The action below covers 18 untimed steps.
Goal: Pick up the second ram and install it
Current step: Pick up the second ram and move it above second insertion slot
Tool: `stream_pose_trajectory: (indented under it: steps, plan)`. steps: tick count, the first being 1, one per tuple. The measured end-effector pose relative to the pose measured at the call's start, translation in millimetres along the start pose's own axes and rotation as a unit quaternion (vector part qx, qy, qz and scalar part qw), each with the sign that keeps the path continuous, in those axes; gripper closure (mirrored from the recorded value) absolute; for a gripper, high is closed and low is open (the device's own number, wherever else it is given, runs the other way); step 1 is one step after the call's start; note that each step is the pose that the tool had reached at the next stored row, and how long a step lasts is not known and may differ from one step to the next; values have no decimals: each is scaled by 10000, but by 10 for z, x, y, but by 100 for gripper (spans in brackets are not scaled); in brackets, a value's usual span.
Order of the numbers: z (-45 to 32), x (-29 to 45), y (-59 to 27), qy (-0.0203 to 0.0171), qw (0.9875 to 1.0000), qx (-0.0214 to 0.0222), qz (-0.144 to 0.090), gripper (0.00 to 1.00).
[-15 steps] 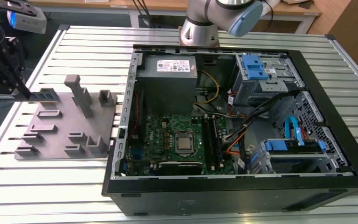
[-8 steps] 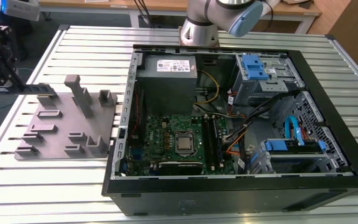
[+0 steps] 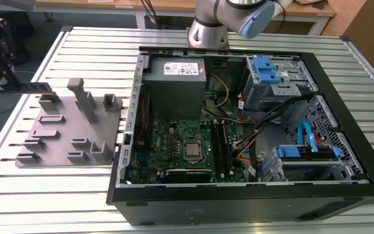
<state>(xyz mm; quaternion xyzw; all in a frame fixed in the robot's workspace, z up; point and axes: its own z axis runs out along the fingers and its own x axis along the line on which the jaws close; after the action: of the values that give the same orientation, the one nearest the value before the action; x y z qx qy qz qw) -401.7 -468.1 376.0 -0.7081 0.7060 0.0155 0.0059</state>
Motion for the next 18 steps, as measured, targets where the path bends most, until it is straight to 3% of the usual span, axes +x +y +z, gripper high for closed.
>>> stream_pose_trajectory:
  steps: [9, 18]
  plan:
    - [-192, -6, 3, 1, 10000, -1, 0, 86]
    - [-206, -6, -15, 0, 10000, -2, -1, 86]
